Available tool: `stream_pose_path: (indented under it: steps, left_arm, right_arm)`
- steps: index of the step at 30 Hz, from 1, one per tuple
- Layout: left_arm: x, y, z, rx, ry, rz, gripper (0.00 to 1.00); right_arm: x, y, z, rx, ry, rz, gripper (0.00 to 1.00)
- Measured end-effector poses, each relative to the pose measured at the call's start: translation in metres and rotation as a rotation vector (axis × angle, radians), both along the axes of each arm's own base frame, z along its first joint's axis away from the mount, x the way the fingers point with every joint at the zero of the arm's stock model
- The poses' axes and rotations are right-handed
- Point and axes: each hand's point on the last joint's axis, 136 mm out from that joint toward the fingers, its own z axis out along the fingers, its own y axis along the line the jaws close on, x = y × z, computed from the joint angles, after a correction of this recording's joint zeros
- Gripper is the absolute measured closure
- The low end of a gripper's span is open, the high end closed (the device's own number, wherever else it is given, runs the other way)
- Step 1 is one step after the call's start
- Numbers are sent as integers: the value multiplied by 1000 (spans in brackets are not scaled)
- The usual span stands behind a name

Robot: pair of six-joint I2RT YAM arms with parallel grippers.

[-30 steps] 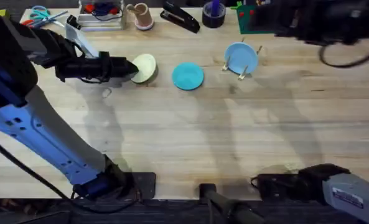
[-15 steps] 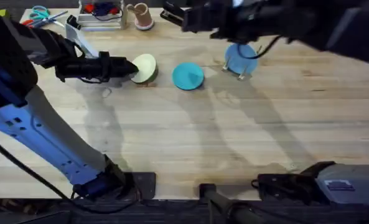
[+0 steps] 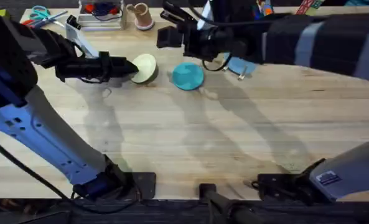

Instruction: Pick up the plates from the table one by one and place each into a slot on the dish rack.

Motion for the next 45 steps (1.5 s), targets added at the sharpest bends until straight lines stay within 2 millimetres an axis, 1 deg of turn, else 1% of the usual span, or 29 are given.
stream_pose_path:
  steps: [5,11,14,18,22,26,31,34,38,40,45]
  left_arm:
    - [0,0,0,0,0,0,961]
    - [0,0,0,0,0,0,961]
    - [0,0,0,0,0,0,960]
    - [0,0,0,0,0,0,961]
    - [0,0,0,0,0,0,961]
    - [0,0,0,0,0,0,961]
    - [0,0,0,0,0,0,961]
    - [0,0,0,0,0,0,961]
    - [0,0,0,0,0,0,961]
    - [0,0,0,0,0,0,961]
    - [0,0,0,0,0,0,961]
  right_arm:
    - [0,17,-12,36,27,-6,7]
    - [3,35,-32,35,80,-4,7]
    - [9,46,-33,39,84,1,9]
    - [21,60,-28,49,80,5,9]
    - [28,66,-31,45,96,1,9]
    - [31,70,-44,36,123,-6,9]
    - [25,74,-64,20,165,-6,15]
    - [20,81,-69,17,175,3,20]
    - [15,89,-67,22,178,15,113]
    - [12,92,-67,23,180,21,144]
    - [7,96,-67,23,183,30,255]
